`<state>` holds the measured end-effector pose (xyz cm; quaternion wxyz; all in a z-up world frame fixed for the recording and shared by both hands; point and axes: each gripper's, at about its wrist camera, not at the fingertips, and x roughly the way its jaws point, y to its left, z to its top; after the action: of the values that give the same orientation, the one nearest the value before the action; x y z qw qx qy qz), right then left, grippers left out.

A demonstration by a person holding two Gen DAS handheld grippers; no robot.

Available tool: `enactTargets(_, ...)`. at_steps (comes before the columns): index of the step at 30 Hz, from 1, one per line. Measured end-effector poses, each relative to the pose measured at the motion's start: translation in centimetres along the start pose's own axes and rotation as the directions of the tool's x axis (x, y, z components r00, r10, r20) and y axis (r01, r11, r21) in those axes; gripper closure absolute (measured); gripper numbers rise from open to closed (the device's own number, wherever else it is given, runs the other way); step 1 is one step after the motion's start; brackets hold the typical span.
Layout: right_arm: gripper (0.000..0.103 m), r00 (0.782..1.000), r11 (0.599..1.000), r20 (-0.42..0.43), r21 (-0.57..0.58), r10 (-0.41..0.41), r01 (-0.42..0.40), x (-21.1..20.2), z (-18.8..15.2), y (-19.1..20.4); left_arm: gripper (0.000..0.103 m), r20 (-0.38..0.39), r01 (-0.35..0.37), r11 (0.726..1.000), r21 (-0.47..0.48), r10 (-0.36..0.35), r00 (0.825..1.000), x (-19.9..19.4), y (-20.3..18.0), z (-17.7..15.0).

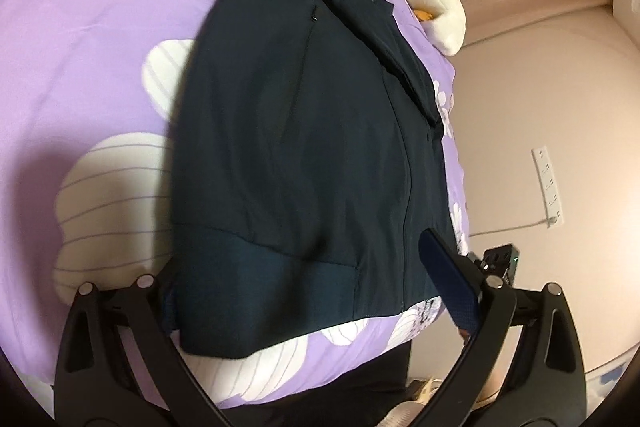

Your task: Fold large clothes

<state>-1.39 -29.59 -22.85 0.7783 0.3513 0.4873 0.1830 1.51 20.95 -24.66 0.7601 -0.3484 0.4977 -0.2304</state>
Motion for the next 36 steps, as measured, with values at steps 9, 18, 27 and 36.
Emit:
enactTargets(9, 0.050, 0.999, 1.000, 0.033, 0.022, -0.019, 0.018, 0.3, -0.1, -0.8, 0.044, 0.017, -0.005, 0.999, -0.032, 0.005, 1.000, -0.1, 0.4, -0.3)
enactTargets(18, 0.082, 0.997, 1.000, 0.079, -0.006, 0.014, -0.014, -0.2, 0.1, 0.2, 0.080, 0.062, -0.015, 0.998, -0.059, 0.018, 0.998, -1.0, 0.5, -0.4)
enactTargets(27, 0.086, 0.980, 0.988, 0.129, -0.046, 0.150, -0.145, -0.5, 1.0, 2.5, 0.089, 0.114, 0.025, 1.000, -0.008, -0.024, 0.993, -2.0, -1.9, 0.3)
enactTargets(36, 0.086, 0.945, 0.959, 0.169, -0.100, 0.279, -0.265, -0.7, 2.5, 5.2, 0.089, 0.150, 0.027, 0.994, 0.106, -0.043, 0.988, -2.5, -6.4, 1.8)
